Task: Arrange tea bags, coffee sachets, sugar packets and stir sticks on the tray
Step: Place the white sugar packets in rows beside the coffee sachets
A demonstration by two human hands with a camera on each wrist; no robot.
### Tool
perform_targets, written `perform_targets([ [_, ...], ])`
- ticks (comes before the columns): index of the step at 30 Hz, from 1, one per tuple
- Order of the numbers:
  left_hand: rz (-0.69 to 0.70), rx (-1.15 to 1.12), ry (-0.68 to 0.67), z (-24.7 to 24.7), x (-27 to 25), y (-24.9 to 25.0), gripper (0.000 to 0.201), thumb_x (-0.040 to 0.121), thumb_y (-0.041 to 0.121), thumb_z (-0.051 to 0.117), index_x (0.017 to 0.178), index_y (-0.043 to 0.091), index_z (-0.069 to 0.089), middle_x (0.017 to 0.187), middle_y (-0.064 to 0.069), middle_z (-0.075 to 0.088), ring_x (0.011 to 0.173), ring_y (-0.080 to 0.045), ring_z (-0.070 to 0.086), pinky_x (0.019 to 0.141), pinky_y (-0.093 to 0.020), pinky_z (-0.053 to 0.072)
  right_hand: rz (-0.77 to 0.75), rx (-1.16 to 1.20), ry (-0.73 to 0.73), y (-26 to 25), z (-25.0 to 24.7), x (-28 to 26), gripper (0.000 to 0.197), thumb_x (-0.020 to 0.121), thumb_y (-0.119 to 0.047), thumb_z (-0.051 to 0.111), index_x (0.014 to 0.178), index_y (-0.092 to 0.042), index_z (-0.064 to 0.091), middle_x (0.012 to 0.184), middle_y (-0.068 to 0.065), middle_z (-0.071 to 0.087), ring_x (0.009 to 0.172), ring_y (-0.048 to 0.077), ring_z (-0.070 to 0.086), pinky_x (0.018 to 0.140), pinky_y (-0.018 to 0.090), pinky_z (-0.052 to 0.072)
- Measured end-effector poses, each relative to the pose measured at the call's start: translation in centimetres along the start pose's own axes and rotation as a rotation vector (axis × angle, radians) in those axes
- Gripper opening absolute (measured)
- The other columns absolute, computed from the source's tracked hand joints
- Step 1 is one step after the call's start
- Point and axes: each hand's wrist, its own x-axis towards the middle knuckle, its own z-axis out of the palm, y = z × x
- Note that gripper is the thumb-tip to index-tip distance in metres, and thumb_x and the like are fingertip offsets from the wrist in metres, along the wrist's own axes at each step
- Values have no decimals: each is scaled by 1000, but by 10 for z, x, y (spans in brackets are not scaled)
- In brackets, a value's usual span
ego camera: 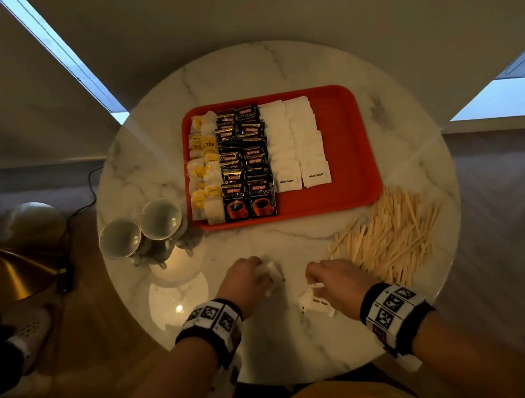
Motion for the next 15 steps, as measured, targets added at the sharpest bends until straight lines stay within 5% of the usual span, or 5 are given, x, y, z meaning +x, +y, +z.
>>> perform_targets([
  [4,-48,-382,49,-11,5,3,21,101,18,54,122,18,53,112,-11,65,91,-28,71,83,-49,61,82,180,74,-5,-27,1,16,99,-26,58,116,-24,58,116,-2,64,103,18,59,81,30,44],
  [9,-43,-769,39,-18,3,36,26,104,7,42,121,20,57,119,-10,61,104,-29,65,85,-55,60,67,337,152,-13,-59,10,19,97,-25,62,115,-29,60,114,-8,68,102,12,63,87,30,51],
  [15,-106,-1037,-117,-22,4,63,37,103,51,48,122,24,65,115,-9,72,107,-30,70,81,-49,63,-30,345,213,-18,-84,30,14,98,-24,60,111,-30,63,111,-8,63,101,9,59,89,29,50],
])
